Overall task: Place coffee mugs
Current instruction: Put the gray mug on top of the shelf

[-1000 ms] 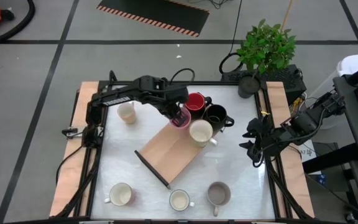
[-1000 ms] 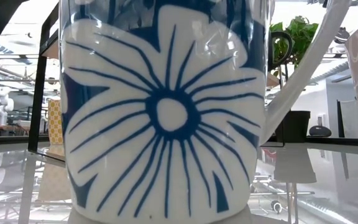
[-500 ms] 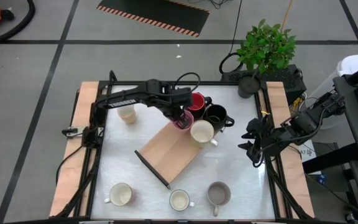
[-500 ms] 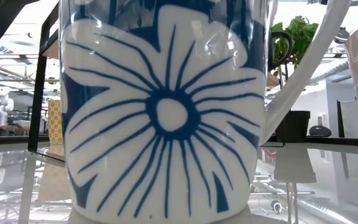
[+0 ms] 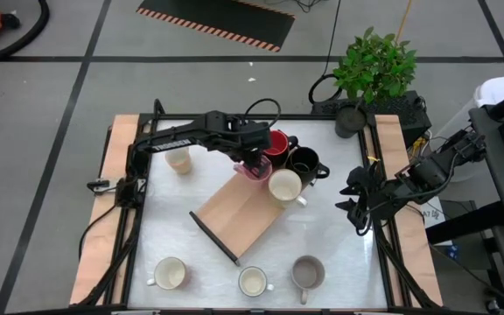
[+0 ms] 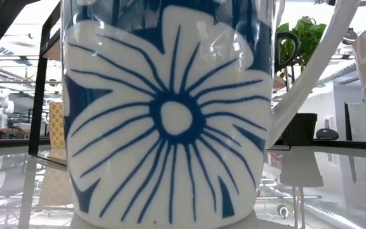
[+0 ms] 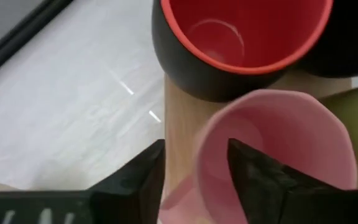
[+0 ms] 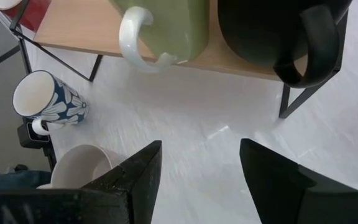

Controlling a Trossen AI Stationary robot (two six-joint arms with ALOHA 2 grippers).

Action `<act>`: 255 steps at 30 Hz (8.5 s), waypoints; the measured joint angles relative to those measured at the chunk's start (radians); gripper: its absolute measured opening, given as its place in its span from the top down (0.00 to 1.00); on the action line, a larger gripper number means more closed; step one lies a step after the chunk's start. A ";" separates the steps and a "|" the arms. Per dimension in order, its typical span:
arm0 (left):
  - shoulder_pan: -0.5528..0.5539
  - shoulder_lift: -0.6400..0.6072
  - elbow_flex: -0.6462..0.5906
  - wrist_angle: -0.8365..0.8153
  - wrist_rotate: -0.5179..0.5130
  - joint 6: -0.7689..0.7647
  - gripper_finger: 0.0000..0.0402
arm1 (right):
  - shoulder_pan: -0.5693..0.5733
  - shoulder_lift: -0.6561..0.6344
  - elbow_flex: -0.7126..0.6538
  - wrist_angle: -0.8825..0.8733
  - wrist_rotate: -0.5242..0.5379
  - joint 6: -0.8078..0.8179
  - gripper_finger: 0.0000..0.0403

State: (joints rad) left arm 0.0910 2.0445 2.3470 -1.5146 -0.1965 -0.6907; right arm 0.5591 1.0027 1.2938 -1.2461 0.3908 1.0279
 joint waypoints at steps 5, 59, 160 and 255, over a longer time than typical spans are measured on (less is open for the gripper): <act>0.001 -0.009 0.000 -0.001 -0.012 0.002 0.49 | 0.000 0.000 0.000 0.004 -0.003 0.000 0.50; -0.250 -0.229 -0.111 0.078 -0.217 0.145 0.48 | 0.217 0.238 0.000 0.561 -0.287 0.262 0.70; -0.397 -0.269 -0.206 0.177 -0.116 -0.099 0.48 | -0.039 0.537 0.225 0.523 -0.221 -1.749 0.99; -0.242 -0.341 -0.206 0.091 -0.080 0.067 0.48 | 0.114 0.609 0.126 0.753 0.398 -0.228 0.41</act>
State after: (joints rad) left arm -0.1507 1.7034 2.1407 -1.4235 -0.2768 -0.6241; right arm 0.6726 1.6114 1.4193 -0.4936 0.7884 0.8001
